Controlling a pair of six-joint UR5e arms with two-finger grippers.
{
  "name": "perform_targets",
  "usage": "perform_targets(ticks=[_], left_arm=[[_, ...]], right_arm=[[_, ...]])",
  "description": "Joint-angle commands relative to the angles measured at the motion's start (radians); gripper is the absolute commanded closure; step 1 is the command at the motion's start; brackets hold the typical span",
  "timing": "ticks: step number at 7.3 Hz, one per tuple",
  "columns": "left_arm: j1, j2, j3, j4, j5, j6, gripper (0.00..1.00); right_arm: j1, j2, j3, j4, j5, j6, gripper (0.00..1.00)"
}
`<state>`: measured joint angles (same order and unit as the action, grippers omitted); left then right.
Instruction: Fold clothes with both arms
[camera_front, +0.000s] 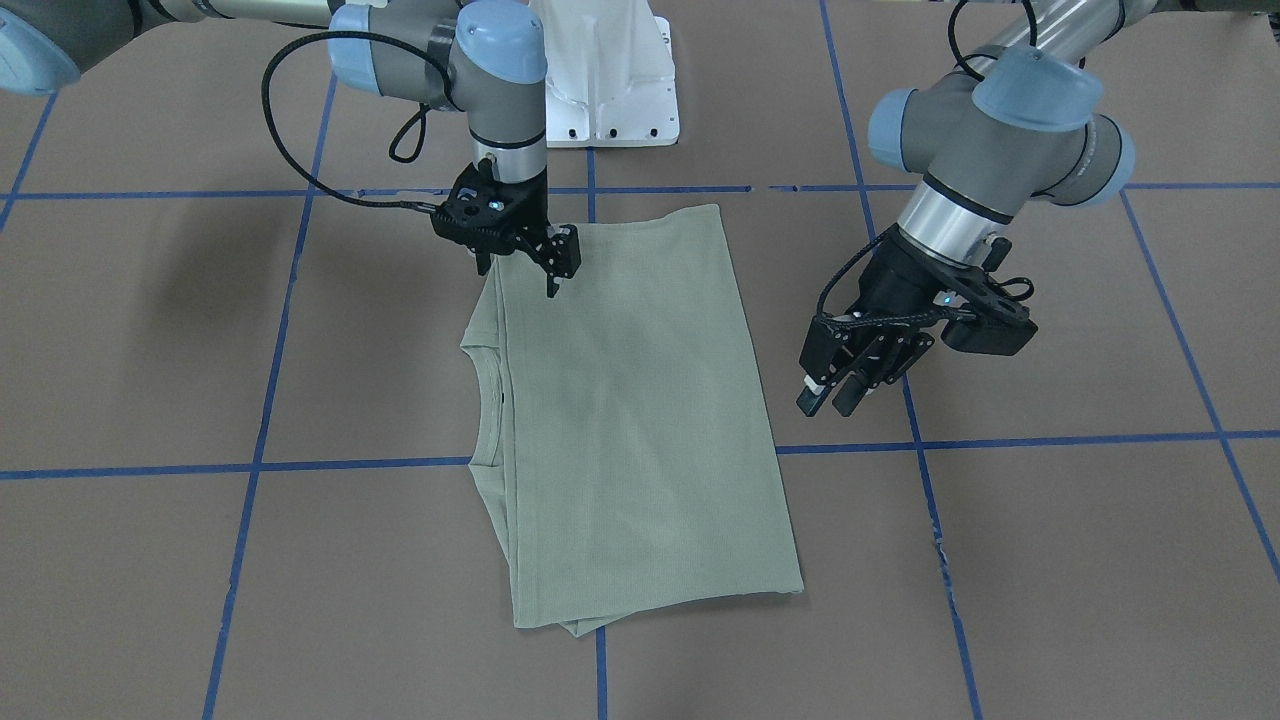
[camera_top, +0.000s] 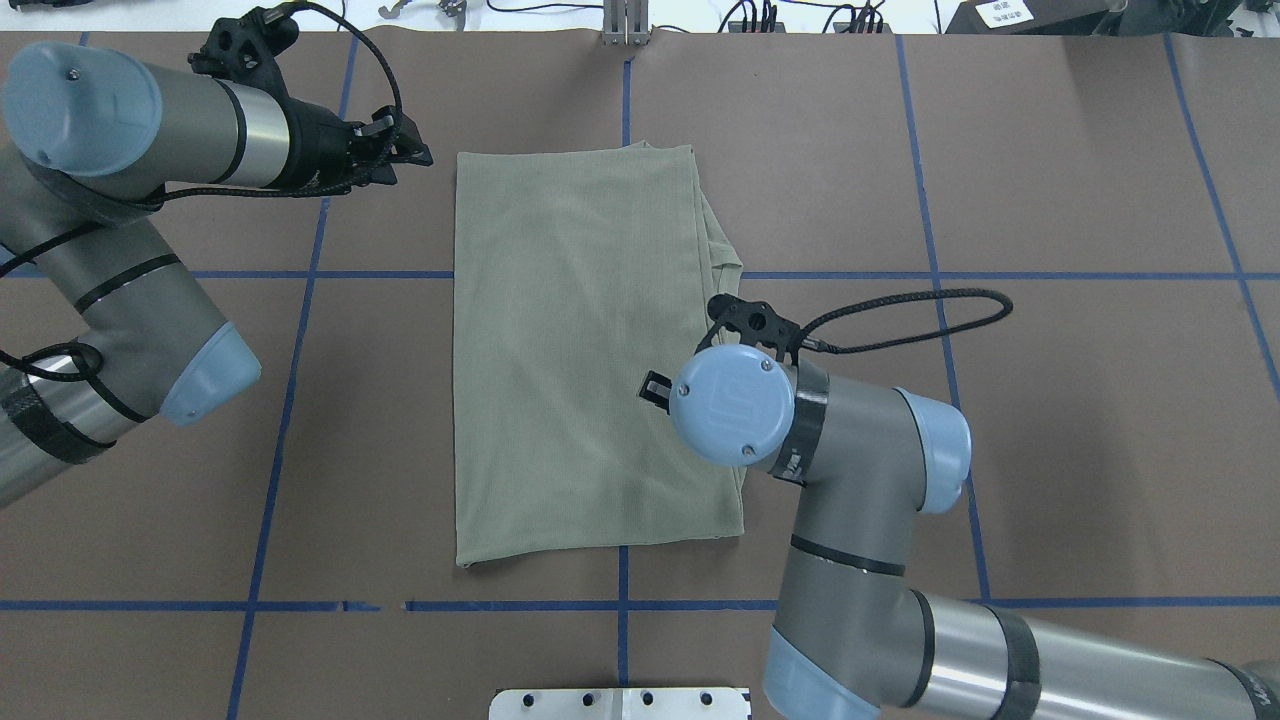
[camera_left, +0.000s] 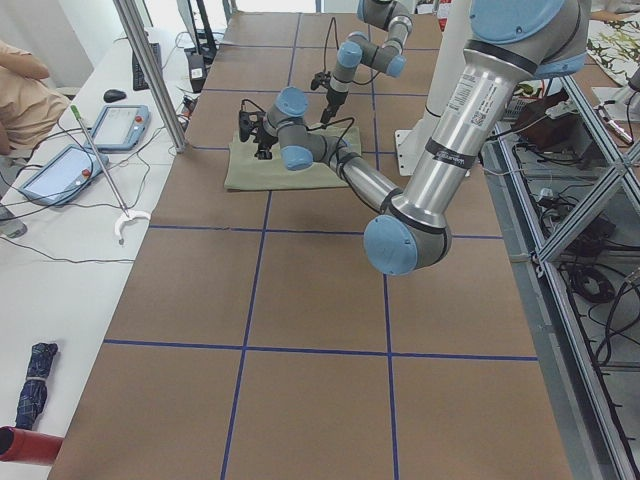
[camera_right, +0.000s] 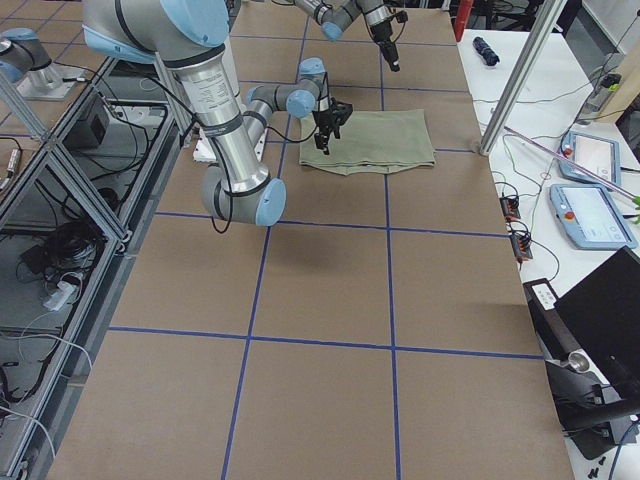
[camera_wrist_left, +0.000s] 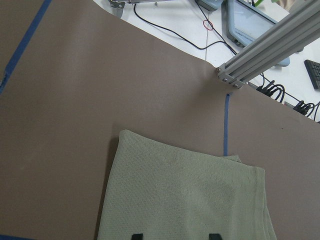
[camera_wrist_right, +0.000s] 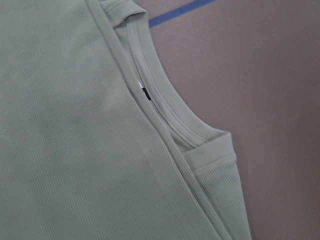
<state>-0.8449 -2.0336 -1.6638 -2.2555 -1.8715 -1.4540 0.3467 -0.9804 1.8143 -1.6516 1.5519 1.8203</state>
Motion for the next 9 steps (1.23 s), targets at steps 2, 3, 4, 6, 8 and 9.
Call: perform_targets(ticks=[2,3,4,6,8,9], left_arm=[[0.001,0.009,-0.007,0.007,0.000,-0.002,0.46],[0.001,0.009,-0.008,0.005,0.000,-0.002,0.46],[0.003,0.009,-0.014,0.007,0.000,-0.015,0.46],[0.003,0.009,-0.022,0.007,0.000,-0.025,0.46],[0.003,0.010,-0.034,0.010,0.000,-0.025,0.46],[0.003,0.009,-0.054,0.039,0.000,-0.025,0.46]], right_arm=[[-0.090,-0.057,0.051,0.003,-0.045,0.238,0.01],[-0.087,-0.057,0.048,0.003,-0.046,0.240,0.03],[-0.072,-0.055,0.045,0.006,-0.046,0.257,0.04],[-0.067,-0.079,0.019,0.087,-0.042,0.272,0.05],[-0.071,-0.078,-0.007,0.092,-0.036,0.271,0.08],[-0.069,-0.077,-0.006,0.092,-0.032,0.269,0.09]])
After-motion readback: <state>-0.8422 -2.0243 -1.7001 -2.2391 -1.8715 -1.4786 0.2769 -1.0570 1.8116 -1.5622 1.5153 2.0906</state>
